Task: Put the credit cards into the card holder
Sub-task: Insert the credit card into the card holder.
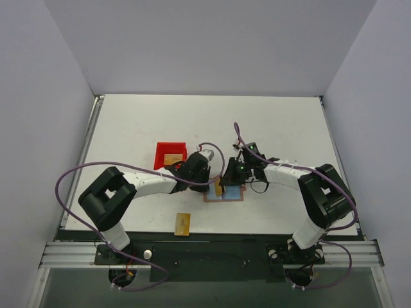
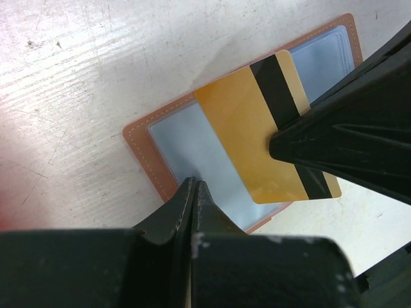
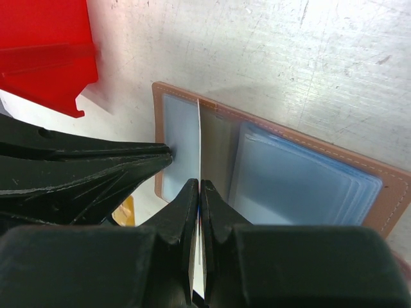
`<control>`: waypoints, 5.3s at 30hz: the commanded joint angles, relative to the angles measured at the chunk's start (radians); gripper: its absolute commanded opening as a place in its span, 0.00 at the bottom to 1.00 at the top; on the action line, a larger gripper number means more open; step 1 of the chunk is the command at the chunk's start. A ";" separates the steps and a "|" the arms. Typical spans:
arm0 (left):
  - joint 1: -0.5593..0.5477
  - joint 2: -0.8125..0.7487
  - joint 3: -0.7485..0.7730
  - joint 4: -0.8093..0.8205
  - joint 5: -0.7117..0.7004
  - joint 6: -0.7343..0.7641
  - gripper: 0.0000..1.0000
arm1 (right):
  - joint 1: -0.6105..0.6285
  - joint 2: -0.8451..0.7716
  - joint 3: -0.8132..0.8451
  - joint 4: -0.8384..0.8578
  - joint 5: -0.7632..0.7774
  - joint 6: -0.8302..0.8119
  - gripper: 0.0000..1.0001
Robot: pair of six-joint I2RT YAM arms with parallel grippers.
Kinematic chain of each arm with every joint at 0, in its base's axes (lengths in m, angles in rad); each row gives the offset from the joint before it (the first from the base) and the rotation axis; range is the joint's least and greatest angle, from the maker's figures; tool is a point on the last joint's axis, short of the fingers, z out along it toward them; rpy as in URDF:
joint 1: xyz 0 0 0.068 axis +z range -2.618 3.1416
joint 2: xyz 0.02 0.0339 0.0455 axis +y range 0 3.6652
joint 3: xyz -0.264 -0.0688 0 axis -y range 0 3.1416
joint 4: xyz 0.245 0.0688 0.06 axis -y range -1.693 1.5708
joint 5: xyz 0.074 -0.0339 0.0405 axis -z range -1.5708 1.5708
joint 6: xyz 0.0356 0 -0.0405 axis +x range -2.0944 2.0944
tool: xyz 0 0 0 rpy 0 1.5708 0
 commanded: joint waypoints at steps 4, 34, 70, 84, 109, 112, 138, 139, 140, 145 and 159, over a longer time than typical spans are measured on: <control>0.005 0.020 -0.017 0.020 -0.023 -0.003 0.00 | -0.042 -0.086 -0.027 -0.019 -0.022 -0.014 0.00; 0.005 0.020 -0.013 0.010 -0.020 -0.003 0.00 | -0.072 -0.048 -0.122 0.081 -0.087 0.035 0.00; 0.005 0.039 0.001 0.006 -0.014 -0.002 0.00 | -0.072 -0.011 -0.193 0.305 -0.205 0.116 0.00; 0.005 0.044 -0.003 0.007 -0.012 -0.002 0.00 | -0.074 -0.065 -0.222 0.188 -0.108 0.067 0.00; 0.005 0.041 -0.003 0.007 -0.011 0.002 0.00 | -0.068 -0.019 -0.199 0.188 -0.110 0.062 0.00; 0.005 0.043 0.000 0.006 -0.011 0.002 0.00 | -0.065 -0.010 -0.191 0.201 -0.119 0.065 0.00; 0.007 0.046 0.004 0.001 -0.009 0.006 0.00 | -0.055 -0.009 -0.190 0.254 -0.044 0.098 0.00; 0.007 0.046 0.003 0.001 -0.009 0.006 0.00 | -0.057 -0.014 -0.191 0.251 -0.033 0.098 0.00; 0.008 0.044 0.000 0.001 -0.009 0.009 0.00 | -0.057 -0.017 -0.193 0.250 -0.027 0.098 0.00; 0.012 0.043 -0.003 0.004 -0.009 0.008 0.00 | -0.062 -0.034 -0.201 0.239 0.004 0.093 0.00; 0.013 0.041 -0.008 0.009 -0.006 0.006 0.00 | -0.043 -0.006 -0.213 0.288 -0.004 0.128 0.00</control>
